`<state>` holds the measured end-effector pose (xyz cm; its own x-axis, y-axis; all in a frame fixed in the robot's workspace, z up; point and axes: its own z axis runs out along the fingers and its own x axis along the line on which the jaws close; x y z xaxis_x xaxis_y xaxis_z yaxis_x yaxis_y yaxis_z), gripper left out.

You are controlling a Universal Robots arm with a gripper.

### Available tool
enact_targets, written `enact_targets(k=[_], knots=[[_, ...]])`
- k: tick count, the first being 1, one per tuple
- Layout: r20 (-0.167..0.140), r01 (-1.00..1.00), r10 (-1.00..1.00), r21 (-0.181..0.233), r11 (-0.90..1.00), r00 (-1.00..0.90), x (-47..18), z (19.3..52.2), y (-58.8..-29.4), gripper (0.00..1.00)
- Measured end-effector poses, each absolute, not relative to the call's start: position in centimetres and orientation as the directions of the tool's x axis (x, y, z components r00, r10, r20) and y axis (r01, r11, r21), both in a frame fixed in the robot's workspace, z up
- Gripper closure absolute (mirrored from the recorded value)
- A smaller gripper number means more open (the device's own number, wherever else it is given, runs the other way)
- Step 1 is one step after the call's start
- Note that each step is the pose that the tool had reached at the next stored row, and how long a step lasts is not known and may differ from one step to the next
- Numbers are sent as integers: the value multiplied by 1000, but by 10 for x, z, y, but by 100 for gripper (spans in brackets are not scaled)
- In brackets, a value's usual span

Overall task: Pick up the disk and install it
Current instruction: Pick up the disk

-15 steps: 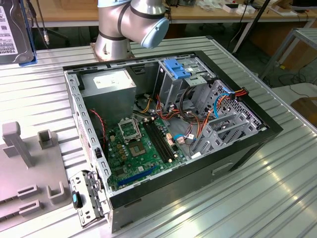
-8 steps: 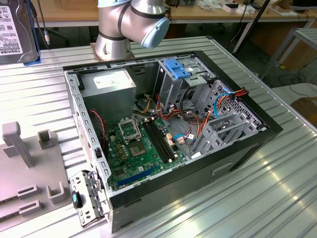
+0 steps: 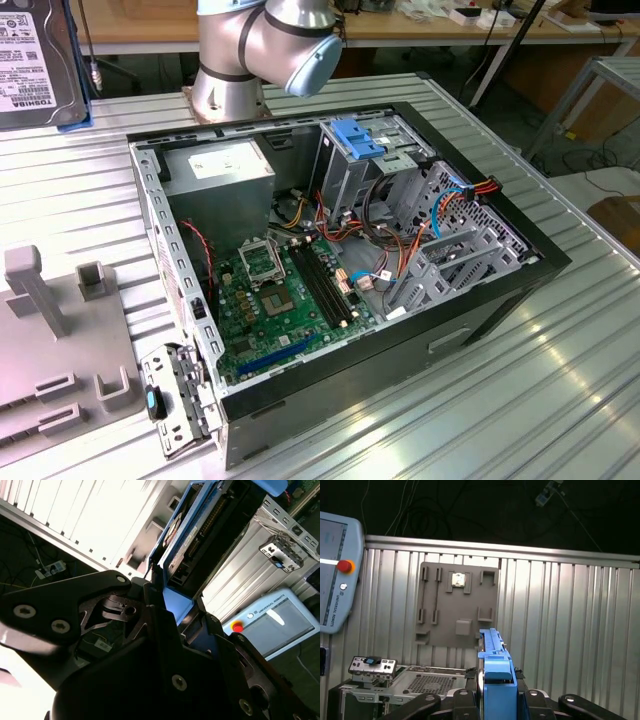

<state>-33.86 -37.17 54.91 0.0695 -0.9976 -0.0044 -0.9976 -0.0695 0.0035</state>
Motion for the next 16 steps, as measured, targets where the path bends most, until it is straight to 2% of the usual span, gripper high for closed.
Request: enact_targets(k=[16], knots=[[-4, -998, -998, 3, -70, 70, -301, 547, -374, 63]])
